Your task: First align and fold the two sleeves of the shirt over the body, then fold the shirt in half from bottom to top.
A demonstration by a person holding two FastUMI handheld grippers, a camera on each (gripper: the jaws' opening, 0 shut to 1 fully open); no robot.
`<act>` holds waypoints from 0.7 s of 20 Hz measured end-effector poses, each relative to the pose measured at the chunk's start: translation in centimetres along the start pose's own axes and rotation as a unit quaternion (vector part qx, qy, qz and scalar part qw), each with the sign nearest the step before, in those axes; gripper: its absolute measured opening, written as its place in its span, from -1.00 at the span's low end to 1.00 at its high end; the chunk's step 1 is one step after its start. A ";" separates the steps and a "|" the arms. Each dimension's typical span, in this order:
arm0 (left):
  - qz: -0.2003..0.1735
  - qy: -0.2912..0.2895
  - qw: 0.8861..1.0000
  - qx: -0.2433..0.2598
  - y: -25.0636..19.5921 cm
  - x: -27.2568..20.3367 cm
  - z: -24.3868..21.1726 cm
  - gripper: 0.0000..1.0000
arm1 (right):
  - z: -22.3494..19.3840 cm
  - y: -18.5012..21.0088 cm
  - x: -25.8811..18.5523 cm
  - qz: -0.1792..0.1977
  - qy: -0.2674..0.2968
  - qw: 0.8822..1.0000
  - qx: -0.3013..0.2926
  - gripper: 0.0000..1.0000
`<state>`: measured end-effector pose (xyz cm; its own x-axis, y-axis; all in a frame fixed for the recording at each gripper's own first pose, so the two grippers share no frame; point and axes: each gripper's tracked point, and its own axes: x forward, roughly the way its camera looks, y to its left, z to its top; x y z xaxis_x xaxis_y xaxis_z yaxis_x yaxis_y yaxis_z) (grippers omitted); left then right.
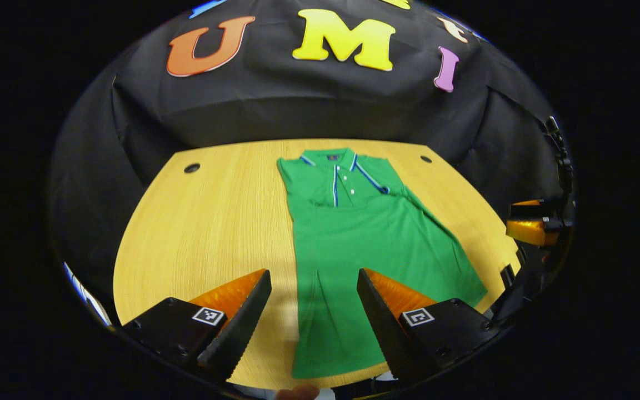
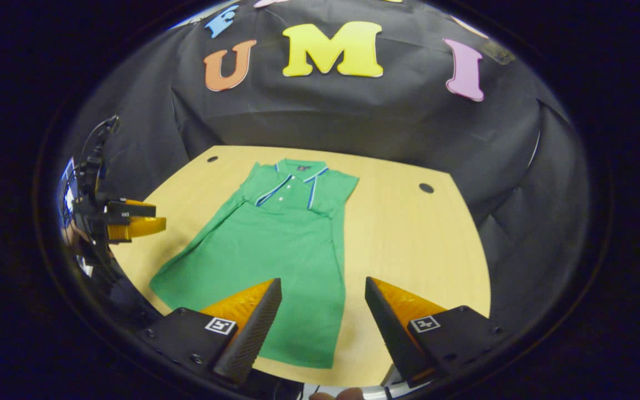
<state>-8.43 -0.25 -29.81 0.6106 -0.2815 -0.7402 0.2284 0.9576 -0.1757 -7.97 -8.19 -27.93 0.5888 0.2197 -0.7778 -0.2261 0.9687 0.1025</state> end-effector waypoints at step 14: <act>0.009 0.134 0.990 0.040 -0.1 -0.9 -13.8 1.00 | -15.5 1.6 2.4 0.024 0.170 0.981 -0.087 0.94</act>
<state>-19.46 0.81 -38.10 0.3939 -0.2271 -0.8906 0.2854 0.9513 -0.1163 -18.92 -7.86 -39.24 0.2884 0.1846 -0.9395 -0.3935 0.9174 0.0595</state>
